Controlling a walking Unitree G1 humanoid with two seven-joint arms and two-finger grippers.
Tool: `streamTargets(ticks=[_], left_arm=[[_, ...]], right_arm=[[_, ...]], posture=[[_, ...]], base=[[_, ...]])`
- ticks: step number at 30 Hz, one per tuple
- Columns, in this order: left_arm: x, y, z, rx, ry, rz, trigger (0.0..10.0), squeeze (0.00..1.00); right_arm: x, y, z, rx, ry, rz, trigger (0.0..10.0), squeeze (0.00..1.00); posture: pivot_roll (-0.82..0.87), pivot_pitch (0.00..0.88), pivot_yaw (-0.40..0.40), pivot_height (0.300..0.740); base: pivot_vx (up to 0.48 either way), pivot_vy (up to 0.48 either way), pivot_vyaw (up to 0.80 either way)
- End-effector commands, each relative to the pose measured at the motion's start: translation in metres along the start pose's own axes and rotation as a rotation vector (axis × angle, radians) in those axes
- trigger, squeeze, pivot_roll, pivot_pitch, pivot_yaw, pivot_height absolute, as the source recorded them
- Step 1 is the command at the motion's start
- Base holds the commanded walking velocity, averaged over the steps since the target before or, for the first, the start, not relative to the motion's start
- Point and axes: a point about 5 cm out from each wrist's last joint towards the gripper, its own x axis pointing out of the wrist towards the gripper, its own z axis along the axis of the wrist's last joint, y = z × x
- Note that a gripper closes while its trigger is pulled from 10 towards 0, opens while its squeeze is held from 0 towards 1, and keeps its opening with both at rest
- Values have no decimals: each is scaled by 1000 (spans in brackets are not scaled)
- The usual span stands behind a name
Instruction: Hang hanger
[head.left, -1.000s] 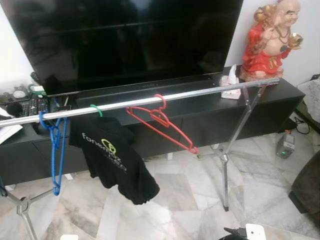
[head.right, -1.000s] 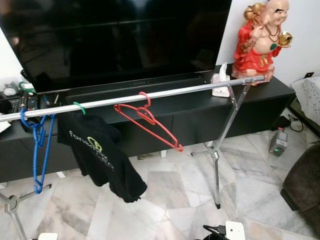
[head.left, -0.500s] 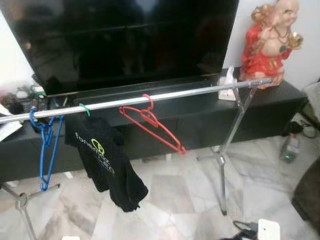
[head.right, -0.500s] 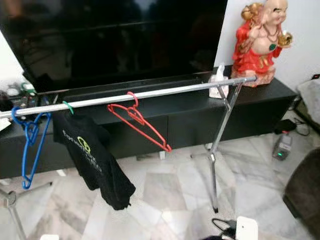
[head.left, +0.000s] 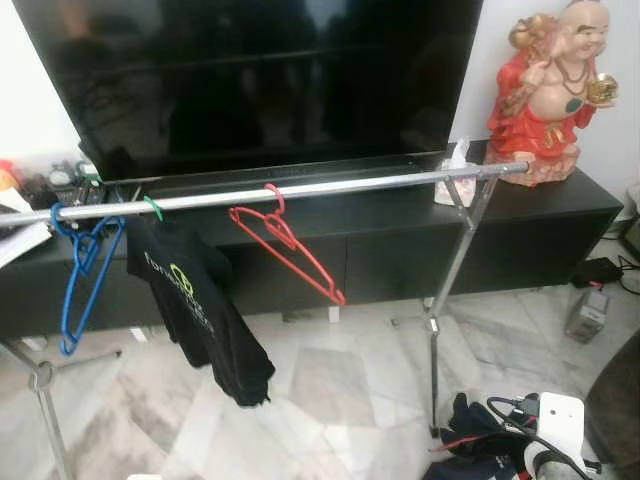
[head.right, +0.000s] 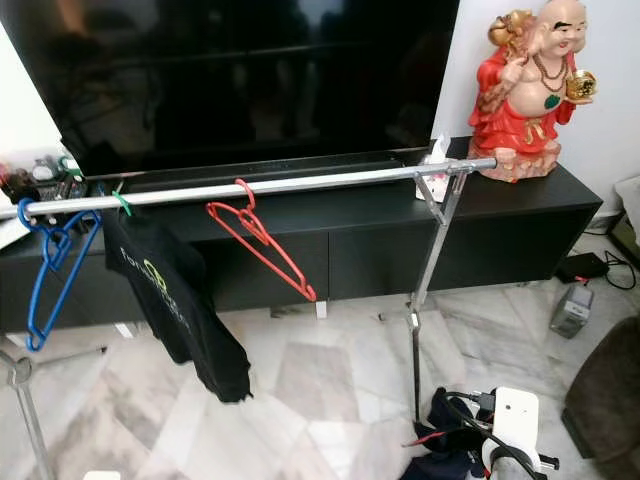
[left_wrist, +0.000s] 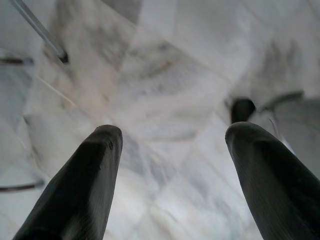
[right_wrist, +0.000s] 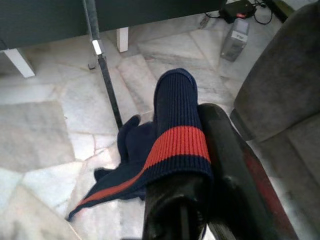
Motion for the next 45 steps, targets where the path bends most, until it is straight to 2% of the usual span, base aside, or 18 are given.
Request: streamTargets(ticks=[1,14,24,34,35,36,37,38,41,42,43,45], left_arm=[[-1,1,-4,17,18,-1,10000,0],[1,-9,0,6,8,-13,10000,0],[1,-8,3,-4,-16,6,10000,0],[1,8,31,-45,-193,77,10000,0],[0,13,40,-52,-256,93,10000,0],[0,13,40,-52,-256,93,10000,0],[-1,17,53,-49,-333,103,10000,0],[-1,17,53,-49,-333,103,10000,0],[-4,24,74,-47,-448,120,10000,0],[-4,24,74,-47,-448,120,10000,0],[-7,29,88,-38,-519,137,10000,0],[-12,31,103,-18,-604,137,10000,0]], right_arm=[[4,-1,10,11,-41,-3,10000,0],[3,6,2,-9,33,48,10000,0],[1,5,-6,-23,86,55,10000,0],[-5,15,-23,-26,185,87,10000,0],[-8,18,-29,-25,221,105,10000,0],[-8,18,-29,-25,221,105,10000,0],[-13,21,-39,-37,275,120,10000,0],[-13,21,-39,-37,275,120,10000,0],[-21,24,-53,-64,355,144,10000,0],[-21,24,-53,-64,355,144,10000,0],[-25,27,-59,-75,383,166,10000,0],[-27,31,-62,-73,395,182,10000,0]], posture=[[-30,0,0,740],[-31,0,-14,740],[-31,0,-23,740],[-26,0,-23,740],[-26,0,-23,740],[-26,0,-23,740],[-19,0,-27,740],[-19,0,-27,740],[-1,0,-35,740],[-1,0,-35,740],[5,0,-37,740],[2,0,-35,740]], base=[[0,-292,0],[0,-293,0],[0,-202,0],[0,0,0],[0,0,0],[0,0,0],[0,0,0],[0,0,0],[0,0,0],[0,0,0],[0,0,0],[0,0,0]])
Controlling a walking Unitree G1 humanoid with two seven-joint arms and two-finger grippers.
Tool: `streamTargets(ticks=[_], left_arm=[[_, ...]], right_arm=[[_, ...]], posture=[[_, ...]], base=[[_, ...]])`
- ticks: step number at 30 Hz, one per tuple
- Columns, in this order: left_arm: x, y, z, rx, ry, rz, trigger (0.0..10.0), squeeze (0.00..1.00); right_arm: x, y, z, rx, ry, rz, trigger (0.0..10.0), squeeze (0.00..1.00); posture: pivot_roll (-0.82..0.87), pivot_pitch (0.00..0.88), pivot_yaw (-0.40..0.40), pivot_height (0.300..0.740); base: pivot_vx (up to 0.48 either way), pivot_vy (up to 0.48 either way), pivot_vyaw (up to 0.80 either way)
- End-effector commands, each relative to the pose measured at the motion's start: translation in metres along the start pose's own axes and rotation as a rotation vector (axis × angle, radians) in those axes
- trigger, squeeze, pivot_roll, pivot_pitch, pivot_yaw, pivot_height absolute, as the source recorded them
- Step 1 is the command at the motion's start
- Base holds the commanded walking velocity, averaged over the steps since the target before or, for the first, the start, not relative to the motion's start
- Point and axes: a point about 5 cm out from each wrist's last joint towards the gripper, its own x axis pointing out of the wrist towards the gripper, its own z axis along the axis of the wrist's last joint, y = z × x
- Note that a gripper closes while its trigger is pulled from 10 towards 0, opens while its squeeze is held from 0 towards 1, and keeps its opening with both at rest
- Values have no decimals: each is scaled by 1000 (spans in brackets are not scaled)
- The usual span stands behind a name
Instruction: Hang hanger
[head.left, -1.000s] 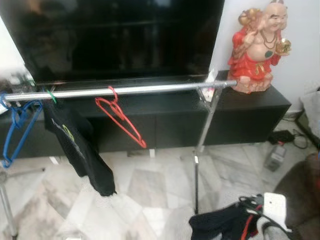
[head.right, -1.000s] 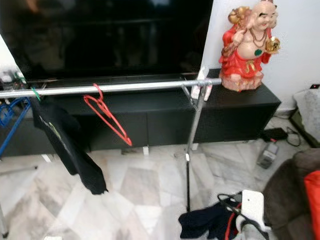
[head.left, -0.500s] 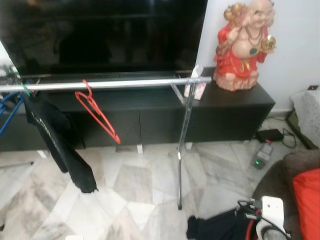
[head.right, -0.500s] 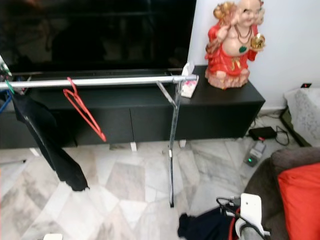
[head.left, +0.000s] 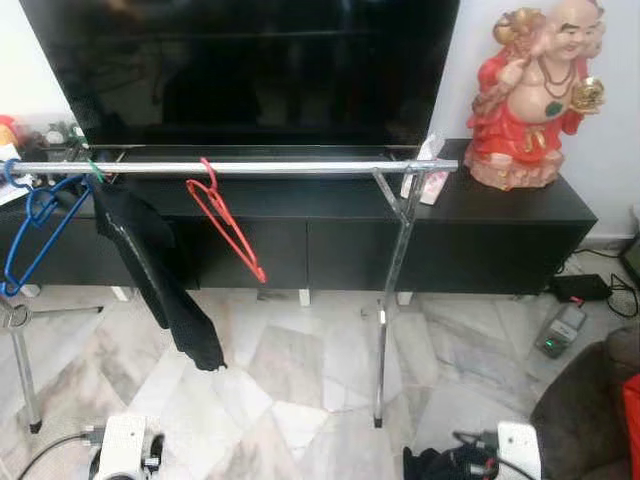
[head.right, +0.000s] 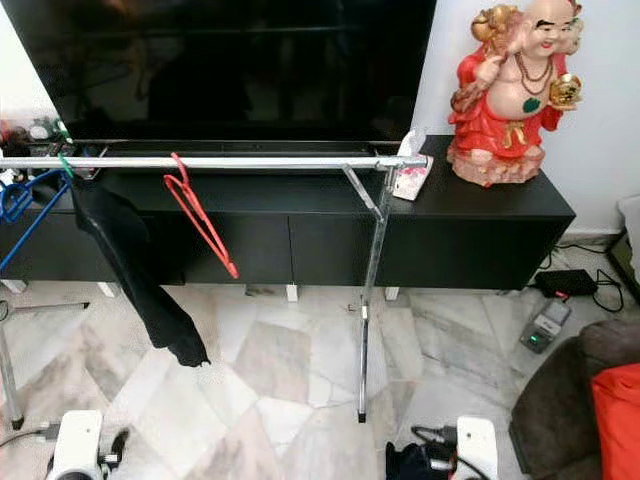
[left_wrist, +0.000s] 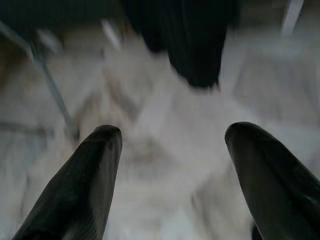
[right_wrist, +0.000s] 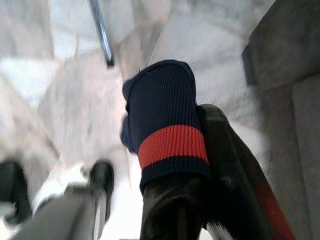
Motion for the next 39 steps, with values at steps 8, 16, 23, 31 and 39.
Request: streamTargets(ticks=[8,16,23,31,39], left_arm=[[-5,-20,70,32,-385,-86,10000,0],[-18,-41,94,-18,-464,-148,10000,0],[-17,-40,102,-17,-451,-154,10000,0],[-16,-39,108,-20,-456,-152,10000,0],[-15,-41,114,-23,-468,-165,10000,0]], right_arm=[[-1,1,-5,-16,34,27,10000,0],[0,-2,-4,-17,40,23,10000,0],[0,-2,-3,-6,28,14,10000,0],[0,-1,-3,-8,22,11,10000,0],[0,1,-3,-16,22,18,10000,0]], posture=[[7,0,-37,740],[10,0,-45,740],[1,0,-36,740],[2,0,-34,740],[1,0,-33,740]], base=[[0,0,0],[0,0,0],[155,0,0],[300,0,0],[332,0,0]])
